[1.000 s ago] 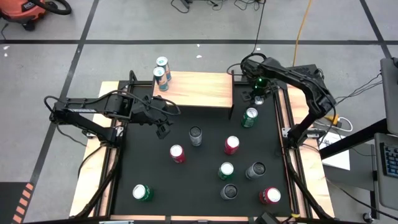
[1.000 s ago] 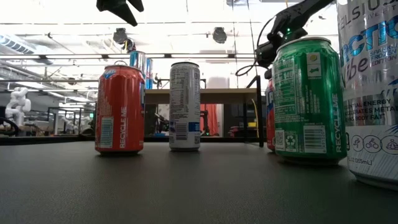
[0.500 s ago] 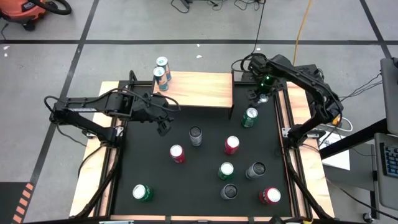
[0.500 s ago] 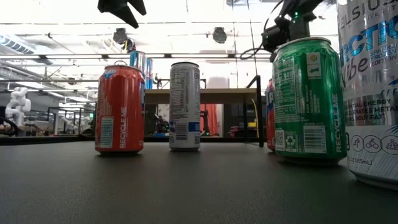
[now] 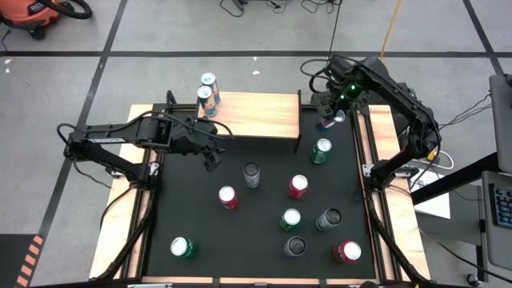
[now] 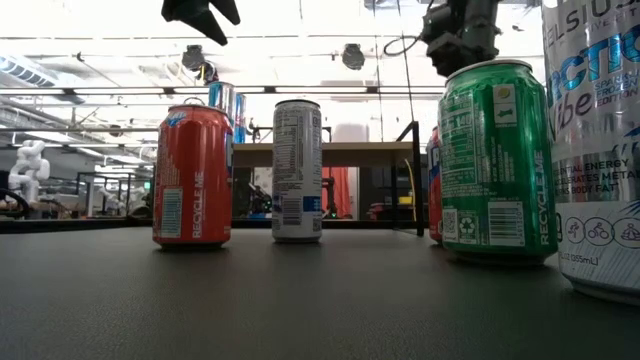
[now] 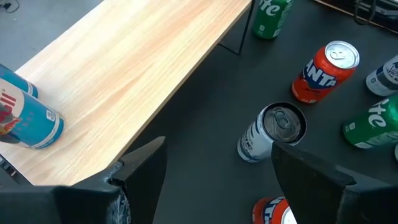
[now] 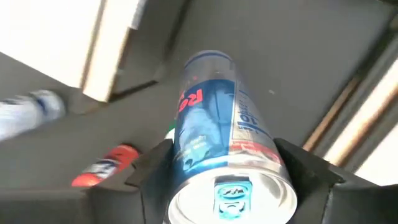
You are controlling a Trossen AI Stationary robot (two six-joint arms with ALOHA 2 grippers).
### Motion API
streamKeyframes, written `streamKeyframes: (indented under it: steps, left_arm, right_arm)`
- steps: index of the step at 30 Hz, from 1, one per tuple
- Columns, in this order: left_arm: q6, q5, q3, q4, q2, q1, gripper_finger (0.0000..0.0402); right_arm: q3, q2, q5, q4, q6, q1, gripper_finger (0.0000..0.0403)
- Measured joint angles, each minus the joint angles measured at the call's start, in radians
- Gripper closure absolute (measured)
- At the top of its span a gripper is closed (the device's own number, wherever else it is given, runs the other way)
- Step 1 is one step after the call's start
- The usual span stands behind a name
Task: Place canned beverage on shelf
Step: Put the blue soda can on the shelf
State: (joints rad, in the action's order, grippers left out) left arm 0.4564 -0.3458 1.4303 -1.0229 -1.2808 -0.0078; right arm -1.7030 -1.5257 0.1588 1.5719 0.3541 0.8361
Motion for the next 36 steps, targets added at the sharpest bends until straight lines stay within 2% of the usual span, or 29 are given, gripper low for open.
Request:
streamKeyframes:
  steps: [6, 21, 31, 36]
  left_arm:
    - [-0.001, 0.000, 0.000, 0.010, 0.000, 0.000, 0.0114]
    - [0.000, 0.000, 0.000, 0.030, 0.000, 0.001, 0.0114]
    - [0.001, 0.002, 0.000, 0.152, 0.000, 0.027, 0.0114]
    - [0.001, 0.119, 0.000, 0.263, 0.000, 0.067, 0.0114]
  right_arm:
    - [-0.093, 0.000, 0.103, -0.001, 0.002, 0.000, 0.0179]
    - [-0.222, 0.000, 0.260, 0.000, 0.024, -0.006, 0.0179]
    - [-0.253, 0.000, 0.269, -0.060, -0.030, -0.090, 0.0179]
    - [-0.253, -0.001, 0.293, -0.138, -0.082, -0.149, 0.0179]
